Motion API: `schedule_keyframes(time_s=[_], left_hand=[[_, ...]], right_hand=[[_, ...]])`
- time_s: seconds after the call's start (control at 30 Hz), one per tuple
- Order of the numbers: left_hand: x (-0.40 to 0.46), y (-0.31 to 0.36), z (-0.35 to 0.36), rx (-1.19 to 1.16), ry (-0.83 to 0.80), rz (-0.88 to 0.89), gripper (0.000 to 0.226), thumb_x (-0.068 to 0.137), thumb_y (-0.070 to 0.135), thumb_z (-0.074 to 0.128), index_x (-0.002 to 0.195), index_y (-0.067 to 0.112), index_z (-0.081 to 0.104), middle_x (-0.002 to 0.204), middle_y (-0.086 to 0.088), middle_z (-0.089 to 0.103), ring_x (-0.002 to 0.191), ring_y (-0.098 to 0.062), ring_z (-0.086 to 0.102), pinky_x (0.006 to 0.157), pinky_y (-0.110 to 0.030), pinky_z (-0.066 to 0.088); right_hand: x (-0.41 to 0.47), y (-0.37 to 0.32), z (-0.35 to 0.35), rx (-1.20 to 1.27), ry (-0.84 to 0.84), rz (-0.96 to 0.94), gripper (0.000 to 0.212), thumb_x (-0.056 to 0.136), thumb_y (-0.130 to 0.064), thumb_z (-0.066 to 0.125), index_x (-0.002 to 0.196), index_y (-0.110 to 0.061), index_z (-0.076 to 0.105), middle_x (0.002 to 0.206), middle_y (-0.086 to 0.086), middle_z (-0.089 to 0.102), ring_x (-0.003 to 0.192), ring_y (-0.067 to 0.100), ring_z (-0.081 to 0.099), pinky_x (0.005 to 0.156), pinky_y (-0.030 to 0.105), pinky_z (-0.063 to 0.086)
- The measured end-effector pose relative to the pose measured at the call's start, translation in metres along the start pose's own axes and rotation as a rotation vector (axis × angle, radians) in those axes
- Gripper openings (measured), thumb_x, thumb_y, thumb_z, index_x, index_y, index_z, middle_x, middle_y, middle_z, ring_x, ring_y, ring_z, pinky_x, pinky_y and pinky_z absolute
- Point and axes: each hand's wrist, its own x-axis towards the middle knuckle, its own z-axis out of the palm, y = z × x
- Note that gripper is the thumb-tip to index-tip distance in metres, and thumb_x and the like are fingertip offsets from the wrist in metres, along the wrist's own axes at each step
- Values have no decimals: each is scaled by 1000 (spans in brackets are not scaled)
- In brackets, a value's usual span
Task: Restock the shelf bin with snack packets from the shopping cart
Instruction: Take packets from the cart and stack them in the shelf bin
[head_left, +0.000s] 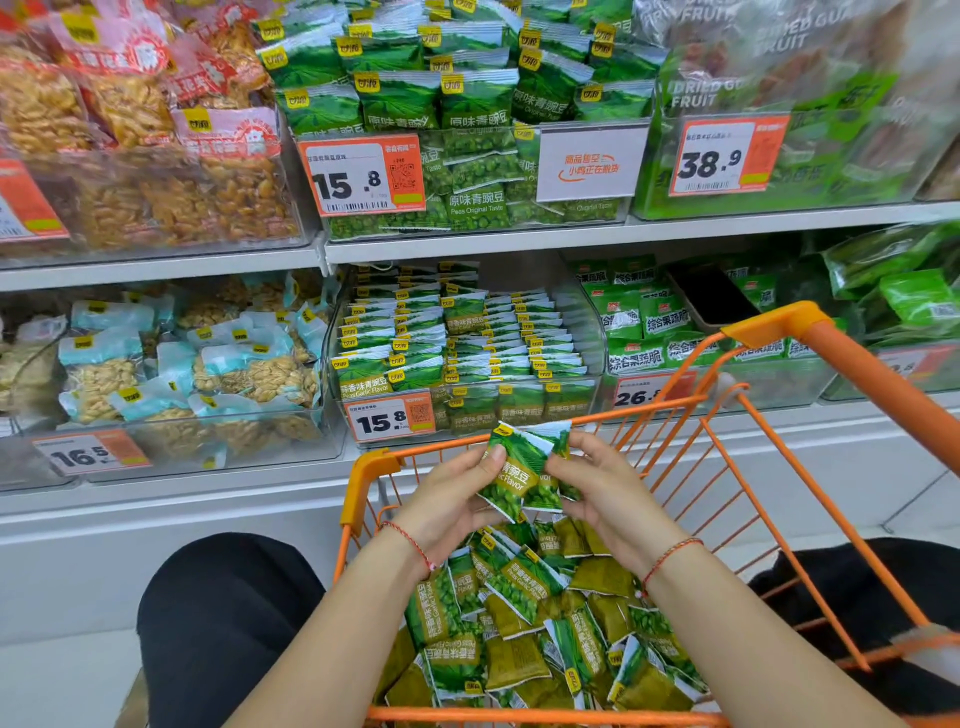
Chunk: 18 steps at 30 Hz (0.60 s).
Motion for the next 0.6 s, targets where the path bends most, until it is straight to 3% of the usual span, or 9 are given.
schedule_keyframes(time_s=[0.1, 0.2, 0.27, 0.37, 0.43, 0.5, 0.53, 0.6], left_hand=[[2, -1, -1, 22, 55, 25, 24, 86, 26, 59, 97, 7, 68, 89, -6, 72, 78, -18, 67, 82, -38, 53], [6, -1, -6, -53, 178, 73, 20, 89, 22, 58, 88, 5, 68, 82, -6, 72, 76, -16, 67, 80, -33, 52], [6, -1, -7, -67, 225, 103, 23, 92, 24, 56, 87, 5, 68, 82, -5, 72, 80, -17, 67, 79, -30, 53], [9, -6, -2, 82, 300, 115, 29, 94, 36, 52, 90, 13, 68, 88, -3, 72, 87, -19, 65, 77, -31, 52], [11, -9, 0, 176, 299, 66, 40, 93, 50, 46, 106, 17, 66, 105, -6, 71, 99, -22, 65, 89, -37, 52], [11, -9, 2, 168, 247, 13, 50, 91, 55, 44, 120, 17, 59, 116, -7, 67, 103, -23, 66, 90, -40, 54], [10, -7, 4, 126, 218, -3, 49, 92, 53, 44, 122, 15, 57, 116, -9, 66, 102, -24, 67, 85, -39, 56], [8, -5, 5, 66, 147, -15, 46, 95, 46, 43, 123, 11, 55, 119, -13, 64, 98, -24, 68, 75, -34, 59]], right_hand=[[1, 0, 1, 57, -26, 42, 25, 90, -7, 60, 107, -21, 50, 103, 0, 61, 79, 1, 57, 66, 25, 46], [4, 0, 4, 138, -121, 65, 65, 83, -10, 67, 140, -13, 35, 131, 3, 50, 117, 14, 53, 82, 33, 50], [1, 2, 9, 107, -149, 51, 77, 84, -9, 67, 148, -14, 24, 146, -1, 36, 117, 11, 53, 85, 31, 50], [3, 10, 12, 71, -131, 2, 68, 92, -5, 56, 149, -12, 20, 148, -4, 33, 101, 1, 49, 96, 34, 44], [0, 10, 13, 43, -142, -15, 47, 94, -3, 53, 137, -17, 37, 118, -15, 51, 86, -4, 55, 97, 35, 44], [-1, 10, 12, 9, -144, -18, 28, 95, -6, 53, 115, -24, 46, 98, -19, 52, 79, -6, 59, 88, 29, 49], [0, 11, 12, -6, -127, -25, 25, 94, -9, 55, 115, -20, 47, 103, -15, 55, 85, -3, 61, 87, 29, 50], [2, 11, 10, -13, -73, -31, 41, 92, -17, 60, 130, -15, 44, 124, -5, 56, 103, 5, 60, 90, 32, 51]])
